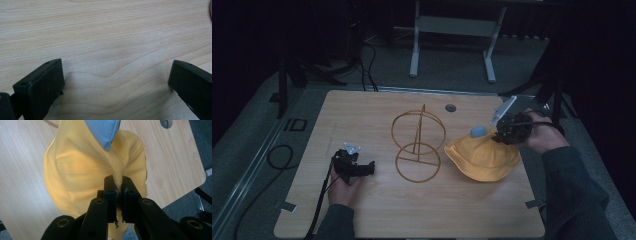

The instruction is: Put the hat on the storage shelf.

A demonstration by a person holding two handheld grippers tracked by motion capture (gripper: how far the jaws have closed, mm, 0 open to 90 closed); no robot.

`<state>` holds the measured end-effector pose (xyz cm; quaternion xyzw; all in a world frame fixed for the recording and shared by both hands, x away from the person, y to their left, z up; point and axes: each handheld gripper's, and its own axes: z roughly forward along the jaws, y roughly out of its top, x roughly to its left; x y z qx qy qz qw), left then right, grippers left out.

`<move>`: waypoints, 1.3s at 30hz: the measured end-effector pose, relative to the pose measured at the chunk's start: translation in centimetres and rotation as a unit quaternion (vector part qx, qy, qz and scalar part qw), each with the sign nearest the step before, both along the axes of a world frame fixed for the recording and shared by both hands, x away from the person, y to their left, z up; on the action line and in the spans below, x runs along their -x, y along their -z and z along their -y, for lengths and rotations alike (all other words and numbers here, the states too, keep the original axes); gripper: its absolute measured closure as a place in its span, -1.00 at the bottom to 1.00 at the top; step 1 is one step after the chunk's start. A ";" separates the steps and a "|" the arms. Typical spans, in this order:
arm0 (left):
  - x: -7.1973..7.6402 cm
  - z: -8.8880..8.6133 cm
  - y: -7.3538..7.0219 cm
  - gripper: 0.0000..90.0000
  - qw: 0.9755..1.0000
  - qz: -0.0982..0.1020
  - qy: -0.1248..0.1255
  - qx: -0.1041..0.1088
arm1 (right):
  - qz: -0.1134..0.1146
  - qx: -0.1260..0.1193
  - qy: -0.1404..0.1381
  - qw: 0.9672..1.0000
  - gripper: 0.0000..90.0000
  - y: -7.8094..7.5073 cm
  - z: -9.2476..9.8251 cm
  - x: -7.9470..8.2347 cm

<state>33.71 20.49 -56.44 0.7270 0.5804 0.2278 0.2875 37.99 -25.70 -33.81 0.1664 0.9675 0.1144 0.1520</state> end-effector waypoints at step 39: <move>0.0 0.0 0.0 -0.99 1.000 0.000 0.000 0.000 | 0.064 -0.063 0.048 0.995 0.89 -3.4 1.4 -1.7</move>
